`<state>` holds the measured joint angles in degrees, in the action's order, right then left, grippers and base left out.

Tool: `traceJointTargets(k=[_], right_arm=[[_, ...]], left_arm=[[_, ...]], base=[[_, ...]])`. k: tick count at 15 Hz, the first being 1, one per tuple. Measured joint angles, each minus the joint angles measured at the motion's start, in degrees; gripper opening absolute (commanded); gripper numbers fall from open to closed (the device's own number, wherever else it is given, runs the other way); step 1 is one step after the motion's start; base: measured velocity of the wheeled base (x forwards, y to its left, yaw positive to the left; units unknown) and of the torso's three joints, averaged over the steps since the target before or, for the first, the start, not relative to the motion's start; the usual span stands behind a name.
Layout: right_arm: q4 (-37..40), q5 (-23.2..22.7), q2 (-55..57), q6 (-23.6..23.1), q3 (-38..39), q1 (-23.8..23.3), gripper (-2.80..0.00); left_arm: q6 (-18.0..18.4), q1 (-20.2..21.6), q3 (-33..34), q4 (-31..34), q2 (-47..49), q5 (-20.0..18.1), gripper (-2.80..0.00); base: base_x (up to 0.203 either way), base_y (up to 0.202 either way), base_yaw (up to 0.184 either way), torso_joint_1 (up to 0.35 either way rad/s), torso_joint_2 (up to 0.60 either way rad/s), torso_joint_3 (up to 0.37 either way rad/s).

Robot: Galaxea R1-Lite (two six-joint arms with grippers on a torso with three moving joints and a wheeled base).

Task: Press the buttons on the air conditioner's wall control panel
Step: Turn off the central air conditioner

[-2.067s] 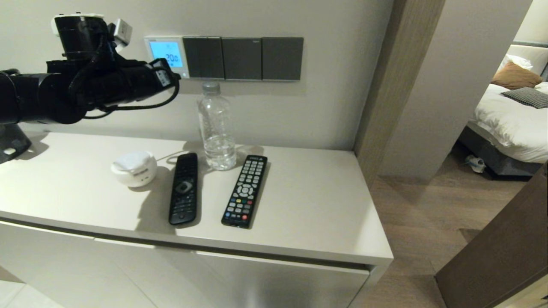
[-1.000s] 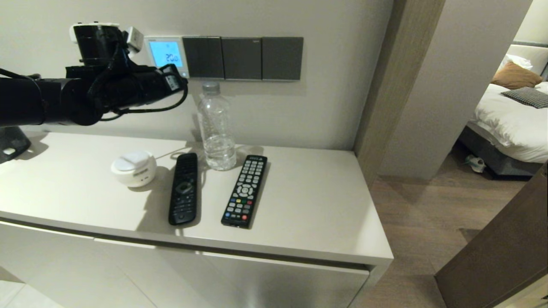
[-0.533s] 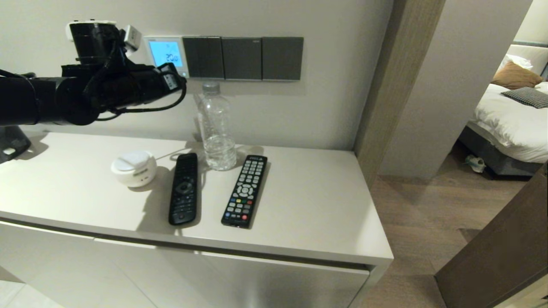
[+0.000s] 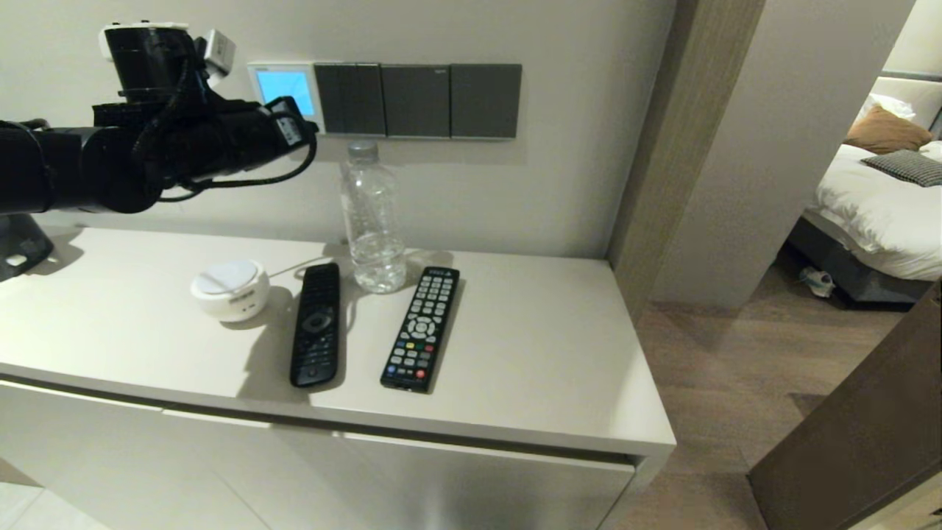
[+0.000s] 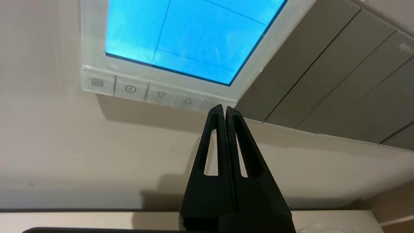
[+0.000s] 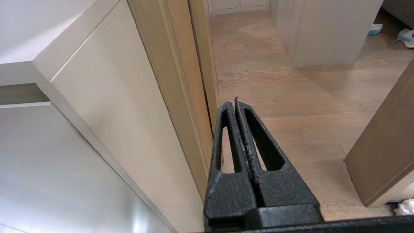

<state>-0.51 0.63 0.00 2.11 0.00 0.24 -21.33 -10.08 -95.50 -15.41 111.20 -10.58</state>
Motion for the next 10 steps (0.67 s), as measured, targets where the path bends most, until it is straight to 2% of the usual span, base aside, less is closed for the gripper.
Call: traceJointTargets(k=[10], right_arm=[[0.0,0.0,0.0,0.0,0.0,0.0,-2.8]], left_arm=[[0.01,0.17,1.81,-1.64,-2.87,0.55,-2.8]], base=[[0.0,0.0,0.0,0.0,0.0,0.0]])
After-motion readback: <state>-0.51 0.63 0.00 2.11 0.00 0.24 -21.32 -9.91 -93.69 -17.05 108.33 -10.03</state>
